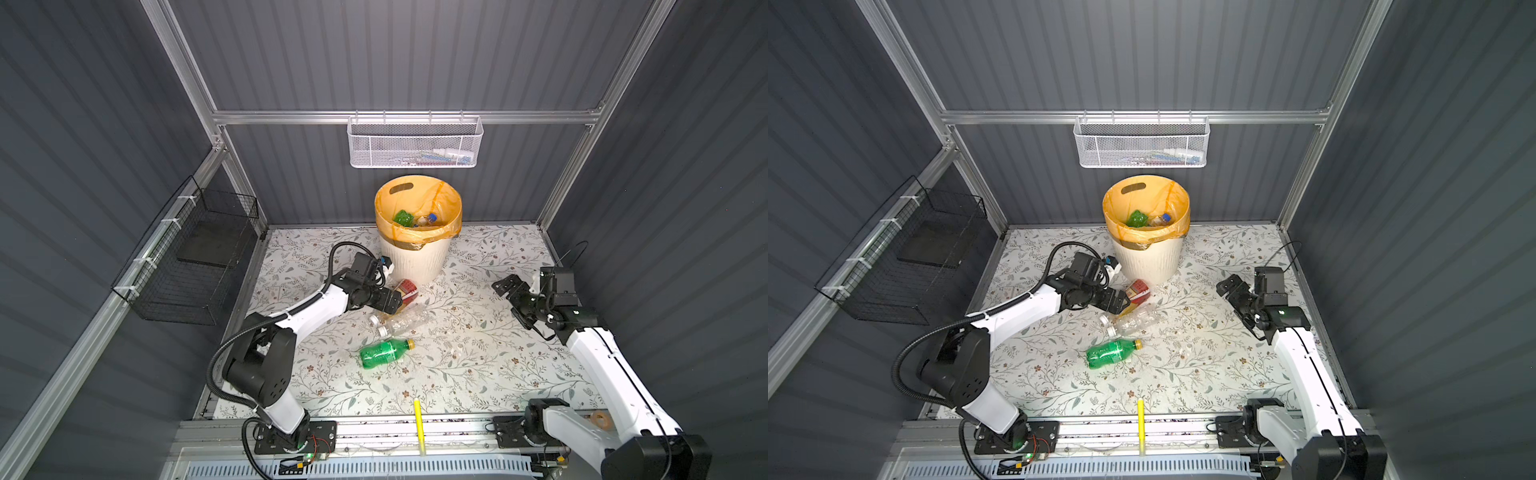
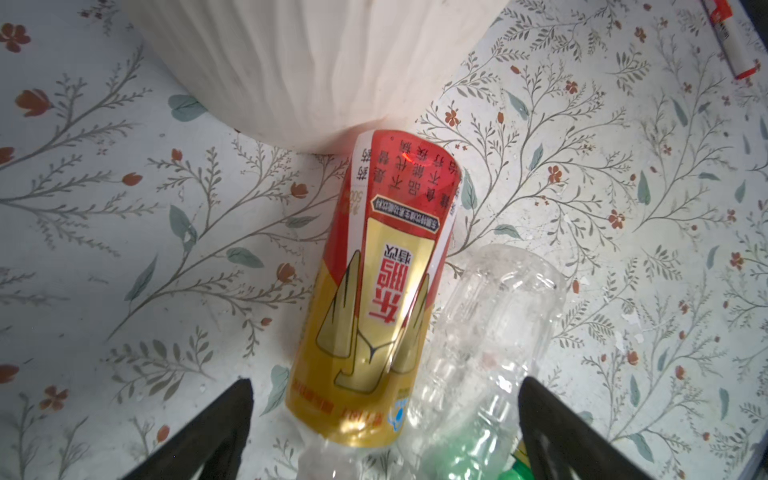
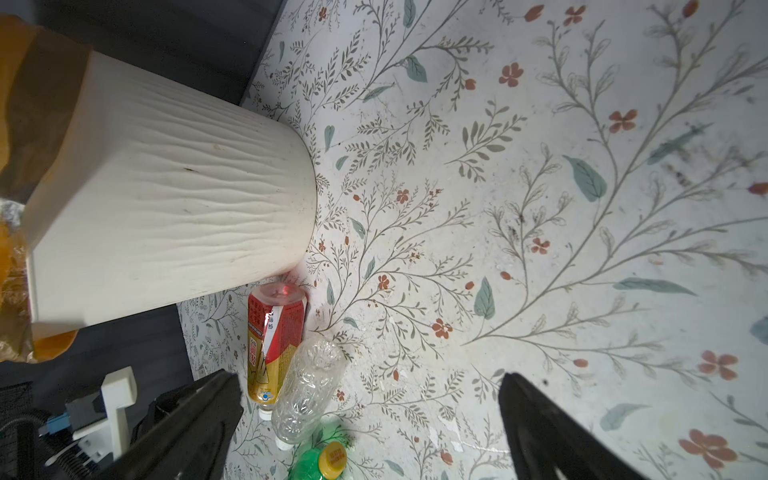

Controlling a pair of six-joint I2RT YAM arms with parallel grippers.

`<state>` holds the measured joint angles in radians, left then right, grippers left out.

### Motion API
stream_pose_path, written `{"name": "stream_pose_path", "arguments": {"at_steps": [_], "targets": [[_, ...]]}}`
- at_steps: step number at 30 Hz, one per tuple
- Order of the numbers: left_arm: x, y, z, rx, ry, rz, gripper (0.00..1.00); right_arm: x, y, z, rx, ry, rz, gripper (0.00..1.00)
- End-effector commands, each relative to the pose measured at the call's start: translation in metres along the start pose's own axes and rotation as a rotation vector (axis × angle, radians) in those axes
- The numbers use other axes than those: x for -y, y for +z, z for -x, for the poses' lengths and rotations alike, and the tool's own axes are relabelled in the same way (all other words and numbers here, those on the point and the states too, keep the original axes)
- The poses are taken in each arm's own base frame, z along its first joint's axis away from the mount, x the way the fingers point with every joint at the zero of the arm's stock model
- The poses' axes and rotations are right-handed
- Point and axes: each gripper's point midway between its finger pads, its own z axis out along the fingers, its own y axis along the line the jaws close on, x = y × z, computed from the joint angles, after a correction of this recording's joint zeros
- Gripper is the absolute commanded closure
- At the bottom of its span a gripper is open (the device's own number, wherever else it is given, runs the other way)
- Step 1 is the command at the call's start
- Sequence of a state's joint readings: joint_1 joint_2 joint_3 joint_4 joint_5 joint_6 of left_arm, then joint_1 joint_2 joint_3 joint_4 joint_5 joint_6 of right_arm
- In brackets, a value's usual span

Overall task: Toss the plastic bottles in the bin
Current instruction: 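Grasp the red-and-gold labelled bottle with the left gripper while the right gripper returns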

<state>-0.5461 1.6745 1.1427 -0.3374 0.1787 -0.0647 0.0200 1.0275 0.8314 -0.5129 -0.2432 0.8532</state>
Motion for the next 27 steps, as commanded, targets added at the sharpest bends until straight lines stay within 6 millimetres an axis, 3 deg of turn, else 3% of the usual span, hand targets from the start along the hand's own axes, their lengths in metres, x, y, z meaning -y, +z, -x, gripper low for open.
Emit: {"name": "stream_pose_path", "arguments": {"at_steps": [1, 14, 21, 27], "targets": [[-0.002, 0.011, 0.006, -0.021, 0.067, 0.03, 0.01, -0.005, 0.001, 0.007, 0.019, -0.029, 0.014, 0.01], [-0.011, 0.061, 0.002, -0.097, 0.069, 0.049, 0.05, 0.008, 0.012, 0.005, 0.012, -0.051, -0.023, 0.01], [-0.015, 0.065, 0.004, -0.099, 0.066, 0.066, 0.22, 0.017, 0.018, 0.001, 0.001, -0.034, -0.025, 0.01], [-0.021, 0.055, 0.002, -0.088, 0.073, 0.11, 0.37, 0.022, 0.022, -0.001, -0.001, -0.024, -0.024, 0.01]]}}
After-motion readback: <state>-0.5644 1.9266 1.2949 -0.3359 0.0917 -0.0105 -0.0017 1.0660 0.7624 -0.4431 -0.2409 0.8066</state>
